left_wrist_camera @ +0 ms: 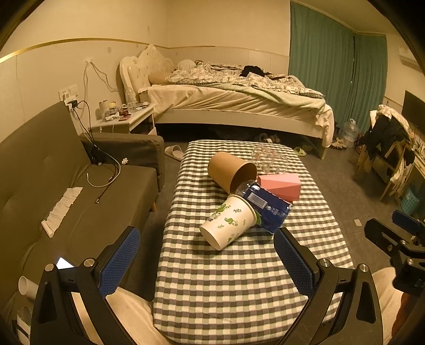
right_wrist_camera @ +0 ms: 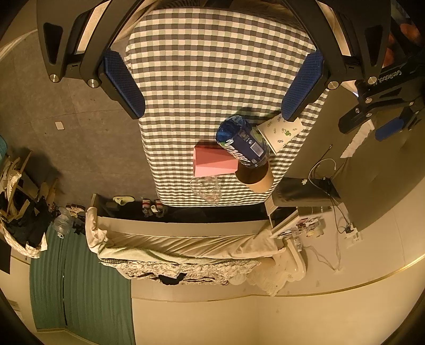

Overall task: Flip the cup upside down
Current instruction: 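Reach the right gripper to the clear sticker cup and grasp it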

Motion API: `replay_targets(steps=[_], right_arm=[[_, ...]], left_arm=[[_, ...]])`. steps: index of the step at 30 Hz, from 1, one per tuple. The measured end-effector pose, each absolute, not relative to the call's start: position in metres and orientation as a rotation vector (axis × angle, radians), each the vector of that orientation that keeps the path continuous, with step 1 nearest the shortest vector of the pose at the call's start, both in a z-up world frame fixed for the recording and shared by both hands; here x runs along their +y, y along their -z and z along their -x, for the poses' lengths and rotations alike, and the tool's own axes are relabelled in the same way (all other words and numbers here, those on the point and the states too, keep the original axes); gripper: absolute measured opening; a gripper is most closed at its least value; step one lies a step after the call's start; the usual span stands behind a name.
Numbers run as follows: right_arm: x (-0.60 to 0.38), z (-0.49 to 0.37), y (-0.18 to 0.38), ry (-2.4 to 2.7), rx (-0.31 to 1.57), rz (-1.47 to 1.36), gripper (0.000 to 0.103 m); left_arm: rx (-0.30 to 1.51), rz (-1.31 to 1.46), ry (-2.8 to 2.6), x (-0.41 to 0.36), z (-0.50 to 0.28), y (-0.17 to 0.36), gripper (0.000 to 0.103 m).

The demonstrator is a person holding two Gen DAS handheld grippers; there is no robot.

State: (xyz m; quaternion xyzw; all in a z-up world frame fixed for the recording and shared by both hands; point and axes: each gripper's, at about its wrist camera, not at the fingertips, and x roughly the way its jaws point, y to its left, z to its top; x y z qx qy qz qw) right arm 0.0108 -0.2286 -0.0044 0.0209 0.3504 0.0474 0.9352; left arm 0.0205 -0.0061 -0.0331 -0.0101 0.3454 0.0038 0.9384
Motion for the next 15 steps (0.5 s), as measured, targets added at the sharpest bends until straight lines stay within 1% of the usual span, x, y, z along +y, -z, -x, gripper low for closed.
replay_targets(steps=[8,15], right_arm=[[-0.238,-0.063,0.001,-0.135,0.738,-0.042,0.103],[-0.237,-0.155,0.002,-0.160,0.754,0.033,0.103]], left_arm=[[0.754,0.011,-0.032,-0.001,-0.079,0.040,0.103],[0.810,0.026,-0.061,0.008,-0.146,0.062,0.103]])
